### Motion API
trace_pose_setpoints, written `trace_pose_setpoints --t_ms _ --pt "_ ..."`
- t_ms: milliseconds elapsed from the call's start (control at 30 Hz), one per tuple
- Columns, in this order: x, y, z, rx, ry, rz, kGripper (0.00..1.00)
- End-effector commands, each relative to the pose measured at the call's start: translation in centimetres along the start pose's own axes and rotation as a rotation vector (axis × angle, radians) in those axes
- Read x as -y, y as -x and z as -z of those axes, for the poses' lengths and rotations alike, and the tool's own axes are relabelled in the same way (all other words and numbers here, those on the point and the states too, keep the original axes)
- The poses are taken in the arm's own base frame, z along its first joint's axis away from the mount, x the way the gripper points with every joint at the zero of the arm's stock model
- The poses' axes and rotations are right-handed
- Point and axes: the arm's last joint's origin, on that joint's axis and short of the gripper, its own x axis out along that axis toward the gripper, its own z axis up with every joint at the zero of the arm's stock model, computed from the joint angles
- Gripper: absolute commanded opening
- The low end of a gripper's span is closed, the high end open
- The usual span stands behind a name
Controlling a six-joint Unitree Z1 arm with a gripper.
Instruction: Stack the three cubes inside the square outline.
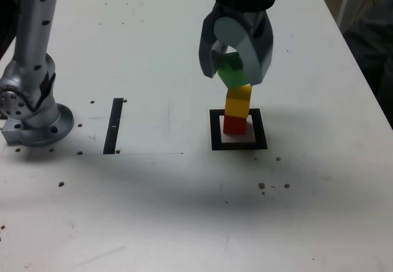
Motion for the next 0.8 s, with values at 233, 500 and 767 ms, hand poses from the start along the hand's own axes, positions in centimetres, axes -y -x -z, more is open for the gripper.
trace_pose_setpoints --t_ms 233,500,767 --pt "-0.1 -0.6 0.0 0.006 0.001 0.005 0.17" --pt "-0.3 -1.1 -0.5 0.018 -0.001 0.004 0.18" --pt "-0.8 -1.6 -0.9 0.019 0.002 0.02 0.25"
